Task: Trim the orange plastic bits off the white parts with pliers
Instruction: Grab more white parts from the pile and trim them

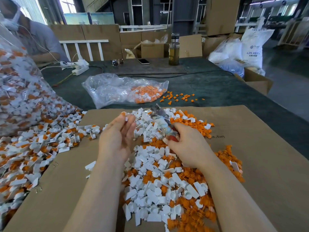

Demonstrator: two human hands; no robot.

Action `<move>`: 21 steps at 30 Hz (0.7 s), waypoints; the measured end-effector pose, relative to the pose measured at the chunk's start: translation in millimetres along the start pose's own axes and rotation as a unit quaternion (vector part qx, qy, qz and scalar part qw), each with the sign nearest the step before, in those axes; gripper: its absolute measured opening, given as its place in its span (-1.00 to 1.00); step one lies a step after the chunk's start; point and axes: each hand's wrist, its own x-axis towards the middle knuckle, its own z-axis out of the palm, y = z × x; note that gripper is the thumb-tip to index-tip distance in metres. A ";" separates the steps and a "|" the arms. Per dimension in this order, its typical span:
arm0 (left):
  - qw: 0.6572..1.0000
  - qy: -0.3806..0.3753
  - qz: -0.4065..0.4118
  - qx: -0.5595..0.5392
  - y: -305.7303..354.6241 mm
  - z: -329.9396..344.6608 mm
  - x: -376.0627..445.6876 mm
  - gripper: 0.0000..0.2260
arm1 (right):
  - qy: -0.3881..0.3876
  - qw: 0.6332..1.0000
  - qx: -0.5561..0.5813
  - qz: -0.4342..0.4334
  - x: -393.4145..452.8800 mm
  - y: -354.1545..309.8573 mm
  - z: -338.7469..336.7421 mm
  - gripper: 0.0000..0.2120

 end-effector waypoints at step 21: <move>0.914 0.159 0.099 -0.361 43.8 -41.2 25.3 -0.63 | 0.031 0.978 -0.130 0.162 3.1 27.0 -8.5 -0.88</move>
